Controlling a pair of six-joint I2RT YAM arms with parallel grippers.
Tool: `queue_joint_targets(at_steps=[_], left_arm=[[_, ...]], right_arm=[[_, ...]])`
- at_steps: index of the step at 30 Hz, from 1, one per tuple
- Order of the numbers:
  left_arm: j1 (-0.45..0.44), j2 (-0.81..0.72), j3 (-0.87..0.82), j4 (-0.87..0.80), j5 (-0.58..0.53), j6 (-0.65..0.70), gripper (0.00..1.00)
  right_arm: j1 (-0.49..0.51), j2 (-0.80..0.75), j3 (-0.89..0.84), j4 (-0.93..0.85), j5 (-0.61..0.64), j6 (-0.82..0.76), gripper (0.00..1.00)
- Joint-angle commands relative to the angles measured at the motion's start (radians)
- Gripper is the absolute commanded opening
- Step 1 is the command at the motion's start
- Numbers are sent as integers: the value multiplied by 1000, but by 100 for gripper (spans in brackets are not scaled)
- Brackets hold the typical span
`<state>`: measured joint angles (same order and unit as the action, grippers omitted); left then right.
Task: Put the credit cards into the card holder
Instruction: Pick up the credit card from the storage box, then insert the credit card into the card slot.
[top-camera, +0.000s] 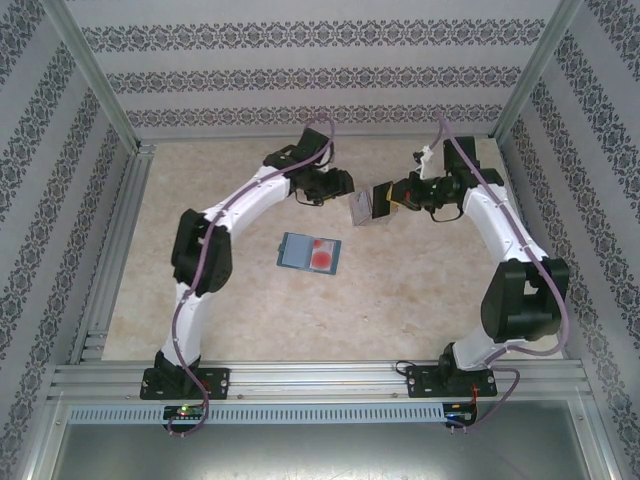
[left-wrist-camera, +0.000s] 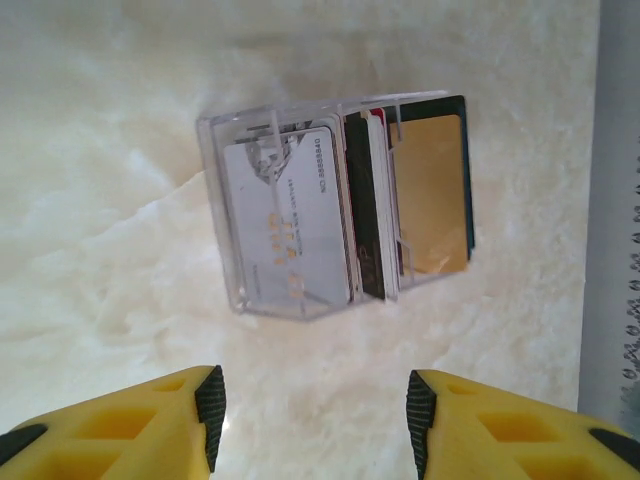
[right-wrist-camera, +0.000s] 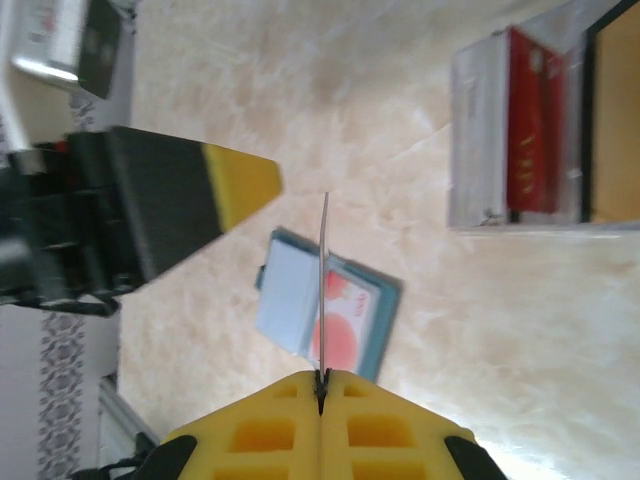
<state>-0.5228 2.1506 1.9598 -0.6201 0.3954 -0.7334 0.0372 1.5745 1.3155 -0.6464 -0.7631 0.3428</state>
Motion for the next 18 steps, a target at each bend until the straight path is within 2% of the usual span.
queue_joint_targets(at_steps=[1, 7, 10, 18], left_arm=[[55, -131, -169, 7, -36, 44, 53], [129, -296, -486, 83, -26, 76, 51], [148, -307, -582, 96, 0, 102, 51], [153, -292, -728, 146, 14, 88, 49]], right_arm=[[57, -42, -108, 155, -81, 94, 1], [204, -46, -347, 480, -33, 261, 2], [273, -14, -443, 660, 16, 355, 1], [359, 180, -499, 963, 21, 518, 1]])
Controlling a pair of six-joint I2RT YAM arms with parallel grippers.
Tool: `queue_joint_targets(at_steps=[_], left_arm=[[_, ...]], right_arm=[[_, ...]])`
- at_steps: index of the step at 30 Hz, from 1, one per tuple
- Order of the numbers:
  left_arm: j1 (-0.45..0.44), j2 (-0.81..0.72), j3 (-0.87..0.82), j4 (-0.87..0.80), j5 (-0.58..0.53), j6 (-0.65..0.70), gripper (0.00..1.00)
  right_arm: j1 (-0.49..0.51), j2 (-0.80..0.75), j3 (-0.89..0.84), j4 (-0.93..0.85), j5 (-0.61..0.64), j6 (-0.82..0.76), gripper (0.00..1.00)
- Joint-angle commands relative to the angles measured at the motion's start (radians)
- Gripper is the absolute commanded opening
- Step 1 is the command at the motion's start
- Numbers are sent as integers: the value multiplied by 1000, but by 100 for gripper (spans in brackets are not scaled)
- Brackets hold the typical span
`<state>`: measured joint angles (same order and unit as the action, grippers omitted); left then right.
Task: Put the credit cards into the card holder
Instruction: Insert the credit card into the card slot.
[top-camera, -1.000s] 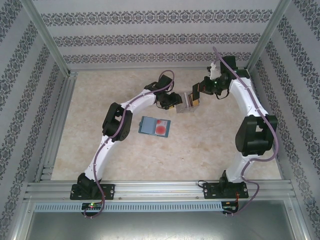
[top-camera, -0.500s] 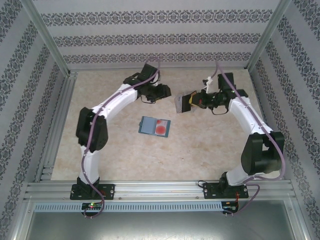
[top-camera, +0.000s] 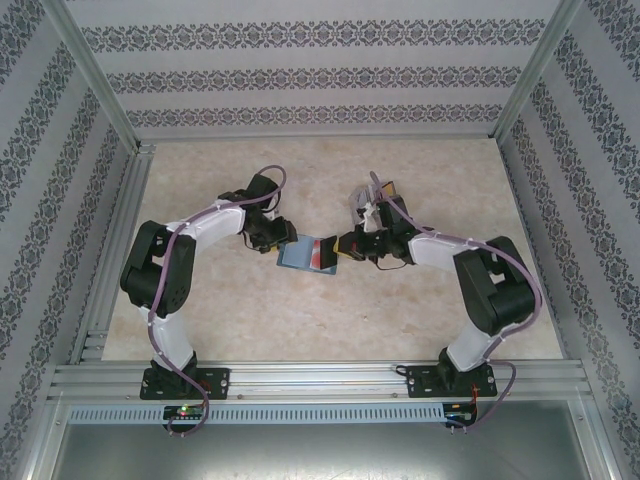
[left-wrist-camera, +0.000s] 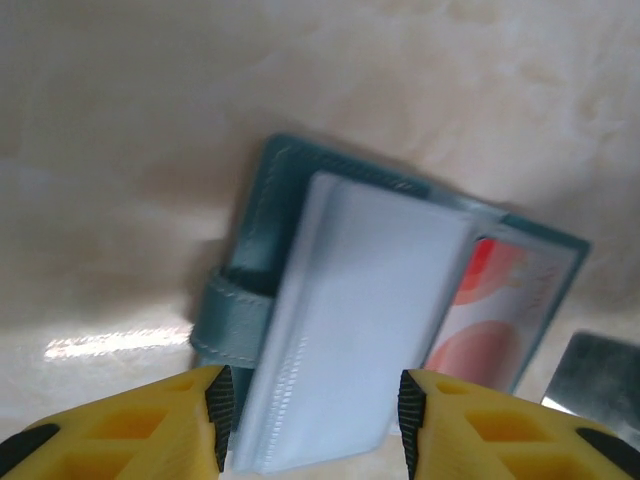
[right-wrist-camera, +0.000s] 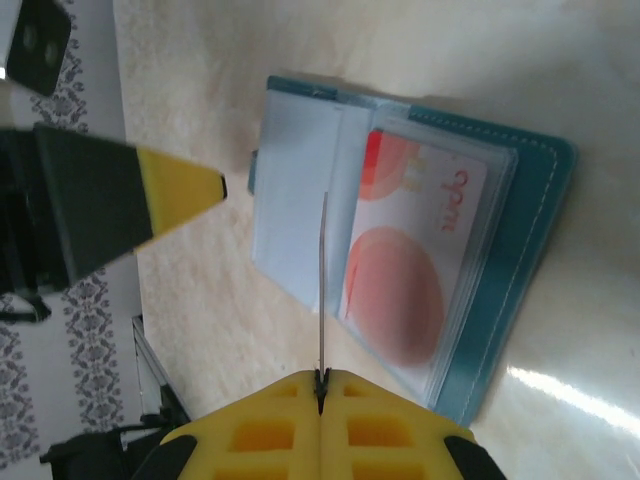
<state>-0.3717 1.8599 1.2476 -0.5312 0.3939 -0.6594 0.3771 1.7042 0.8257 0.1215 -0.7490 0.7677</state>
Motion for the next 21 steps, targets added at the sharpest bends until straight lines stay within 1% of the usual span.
queue_joint_targets(at_steps=[1, 5, 10, 21], left_arm=[[3, 4, -16, 58, 19, 12, 49], [2, 27, -23, 65, 25, 9, 47], [3, 51, -40, 87, 43, 1, 45], [2, 63, -75, 122, 55, -17, 42]], right_arm=[[28, 73, -4, 209, 11, 101, 0], [42, 120, 15, 244, 20, 116, 0], [46, 163, 39, 250, -3, 125, 0], [56, 211, 58, 258, -18, 135, 1]])
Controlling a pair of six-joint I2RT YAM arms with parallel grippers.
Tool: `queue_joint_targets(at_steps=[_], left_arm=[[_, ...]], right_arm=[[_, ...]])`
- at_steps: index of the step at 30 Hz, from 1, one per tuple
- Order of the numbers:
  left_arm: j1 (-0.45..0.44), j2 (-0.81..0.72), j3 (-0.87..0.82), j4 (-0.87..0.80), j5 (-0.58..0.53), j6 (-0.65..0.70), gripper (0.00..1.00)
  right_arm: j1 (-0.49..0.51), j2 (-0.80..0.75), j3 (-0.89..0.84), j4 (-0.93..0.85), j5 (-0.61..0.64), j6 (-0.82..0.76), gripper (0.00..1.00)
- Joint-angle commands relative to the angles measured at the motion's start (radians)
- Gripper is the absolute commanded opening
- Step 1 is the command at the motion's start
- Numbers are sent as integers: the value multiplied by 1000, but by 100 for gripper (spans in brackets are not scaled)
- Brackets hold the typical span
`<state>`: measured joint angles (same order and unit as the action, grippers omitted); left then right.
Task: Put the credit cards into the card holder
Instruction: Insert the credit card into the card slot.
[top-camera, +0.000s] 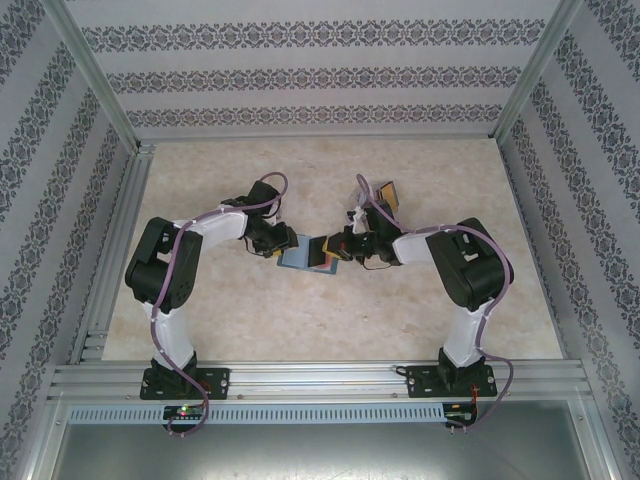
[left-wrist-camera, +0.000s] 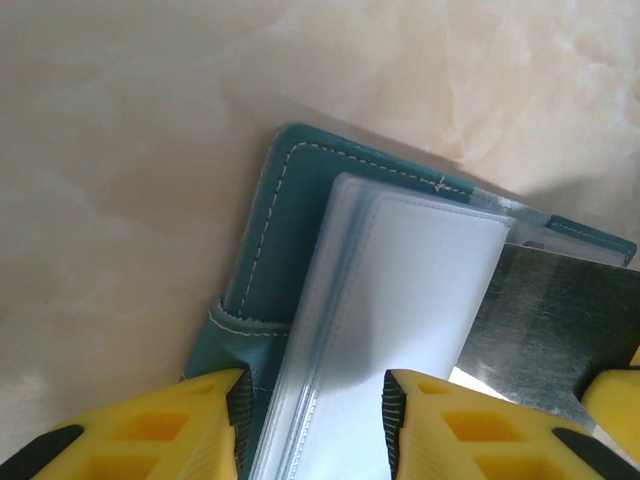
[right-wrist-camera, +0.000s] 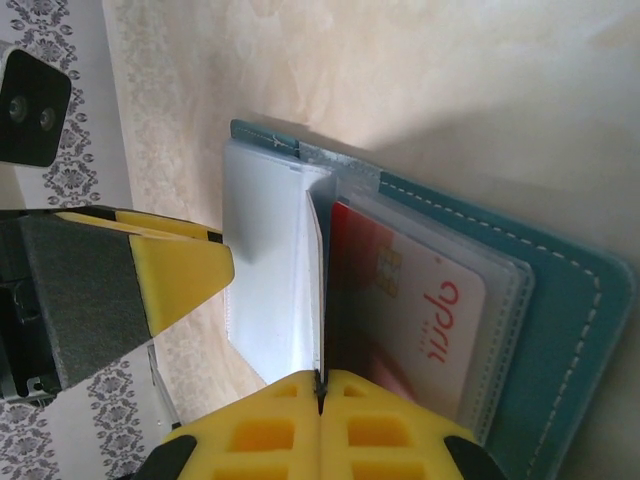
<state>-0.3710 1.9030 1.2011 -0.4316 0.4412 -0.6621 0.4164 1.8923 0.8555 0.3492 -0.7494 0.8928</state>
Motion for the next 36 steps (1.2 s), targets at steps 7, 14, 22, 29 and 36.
queue_joint_targets(at_steps=[7, 14, 22, 29, 36], left_arm=[[1, 19, -35, 25, 8, -16, 41], [0, 9, -51, 35, 14, -27, 40], [-2, -5, -91, 59, 22, -48, 38], [-3, -21, -119, 82, 27, -62, 36], [-11, -36, -137, 91, 26, -72, 36]], right_arm=[[39, 50, 65, 23, -28, 18, 1], [46, 41, 37, 22, 51, 24, 1], [124, 22, 38, 32, 184, 39, 1], [185, 44, 48, 47, 260, 55, 1], [222, 72, 57, 73, 301, 74, 2]])
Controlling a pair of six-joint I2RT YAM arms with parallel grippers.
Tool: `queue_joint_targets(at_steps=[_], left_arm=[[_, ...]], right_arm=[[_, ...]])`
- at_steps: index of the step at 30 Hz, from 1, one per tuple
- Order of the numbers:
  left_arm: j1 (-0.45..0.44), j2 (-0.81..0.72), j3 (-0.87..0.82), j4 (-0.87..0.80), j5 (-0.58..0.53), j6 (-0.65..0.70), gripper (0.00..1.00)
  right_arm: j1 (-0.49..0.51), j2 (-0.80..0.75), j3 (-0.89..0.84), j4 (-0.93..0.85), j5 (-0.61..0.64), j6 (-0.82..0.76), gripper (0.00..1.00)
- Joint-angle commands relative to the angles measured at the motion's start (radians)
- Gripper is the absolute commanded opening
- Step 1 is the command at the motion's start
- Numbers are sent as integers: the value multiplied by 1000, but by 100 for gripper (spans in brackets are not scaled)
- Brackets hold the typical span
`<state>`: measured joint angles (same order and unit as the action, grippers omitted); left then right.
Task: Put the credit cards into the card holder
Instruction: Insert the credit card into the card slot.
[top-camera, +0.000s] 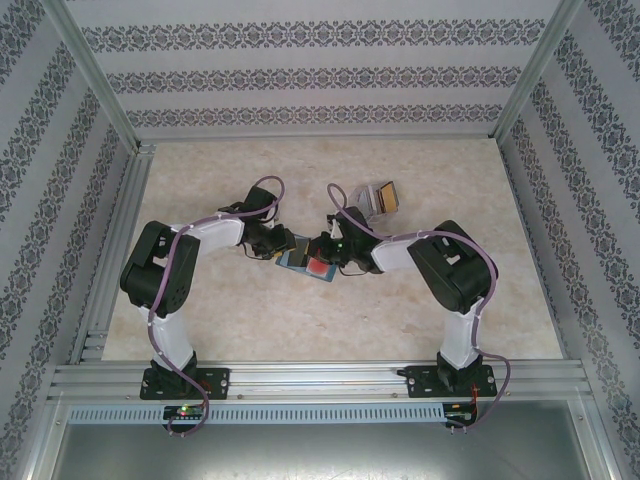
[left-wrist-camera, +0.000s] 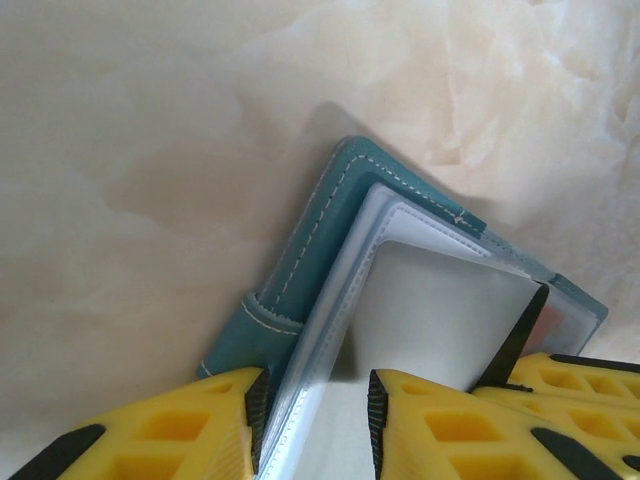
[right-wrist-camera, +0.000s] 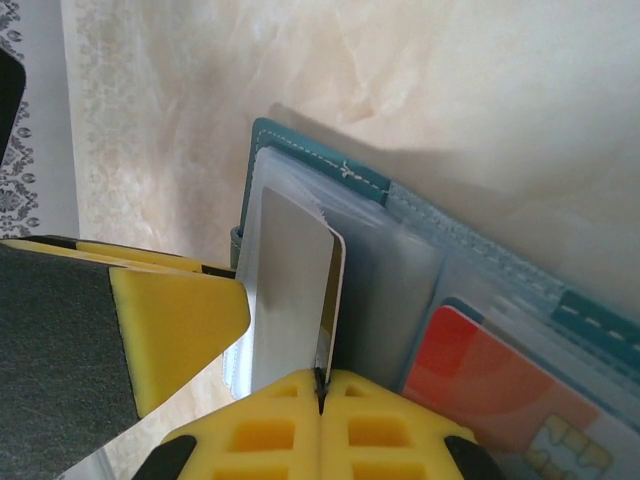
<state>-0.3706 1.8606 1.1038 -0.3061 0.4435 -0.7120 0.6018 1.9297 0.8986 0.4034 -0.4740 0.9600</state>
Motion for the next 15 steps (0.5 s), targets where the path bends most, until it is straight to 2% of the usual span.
queue_joint_targets(at_steps=[1, 7, 9, 15], left_arm=[[-11, 3, -42, -34, 24, -23, 36], [-10, -17, -52, -36, 17, -26, 35], [-10, -21, -49, -43, 15, -24, 35], [-8, -43, -38, -83, -9, -10, 36]], right_arm=[[39, 37, 16, 20, 26, 8, 4], [54, 30, 31, -1, 29, -6, 14], [49, 12, 28, -30, 31, -20, 23], [20, -121, -2, -186, 57, -104, 39]])
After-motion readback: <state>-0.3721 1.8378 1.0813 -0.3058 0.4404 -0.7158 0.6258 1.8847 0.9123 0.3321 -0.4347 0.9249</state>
